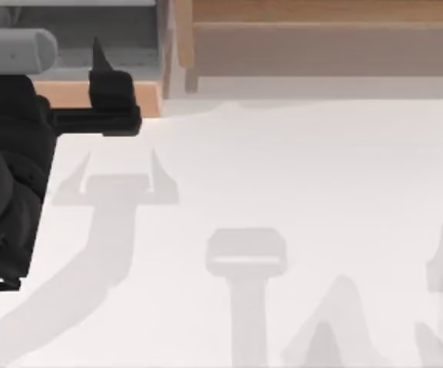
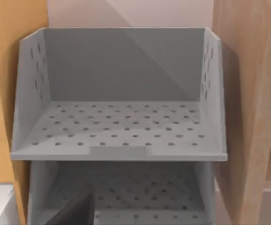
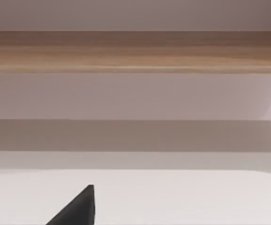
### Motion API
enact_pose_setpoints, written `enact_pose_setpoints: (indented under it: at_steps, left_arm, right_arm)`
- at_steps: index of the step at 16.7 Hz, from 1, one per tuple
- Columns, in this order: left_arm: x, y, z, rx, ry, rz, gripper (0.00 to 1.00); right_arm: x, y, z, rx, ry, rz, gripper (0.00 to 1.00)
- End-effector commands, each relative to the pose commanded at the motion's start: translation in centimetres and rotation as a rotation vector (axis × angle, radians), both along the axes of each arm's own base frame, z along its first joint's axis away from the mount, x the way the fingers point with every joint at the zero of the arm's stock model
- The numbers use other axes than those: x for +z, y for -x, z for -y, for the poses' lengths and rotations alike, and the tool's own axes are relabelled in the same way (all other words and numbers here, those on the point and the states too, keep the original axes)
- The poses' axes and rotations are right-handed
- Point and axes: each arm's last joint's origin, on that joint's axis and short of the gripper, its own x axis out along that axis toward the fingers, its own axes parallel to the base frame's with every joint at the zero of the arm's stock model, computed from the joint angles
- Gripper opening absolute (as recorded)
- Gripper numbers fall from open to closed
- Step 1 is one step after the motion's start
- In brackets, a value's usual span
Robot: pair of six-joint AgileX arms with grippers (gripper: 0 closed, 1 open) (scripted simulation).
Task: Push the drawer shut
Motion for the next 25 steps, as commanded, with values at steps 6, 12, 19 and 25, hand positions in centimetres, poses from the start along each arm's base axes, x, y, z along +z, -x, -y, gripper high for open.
enact_pose_setpoints:
  at_steps: [6,12,19,25]
  left_arm:
    - [0.7,-0.2,2.2,0.001,0.005,0.005,1.0]
    - [0.2,-1.6,1.7,0.003,-0.042,0.017,1.0]
    - [-3.1,-9.4,-6.2,0.061,-0.396,0.118,1.0]
    - [-8.0,-11.2,-20.2,0.18,-0.919,0.135,1.0]
  right_arm:
    - [0.0,0.0,0.0,0.0,0.0,0.0,1.0]
    - [0.0,0.0,0.0,0.0,0.0,0.0,1.0]
    - [0.0,0.0,0.0,0.0,0.0,0.0,1.0]
    - [0.0,0.0,0.0,0.0,0.0,0.0,1.0]
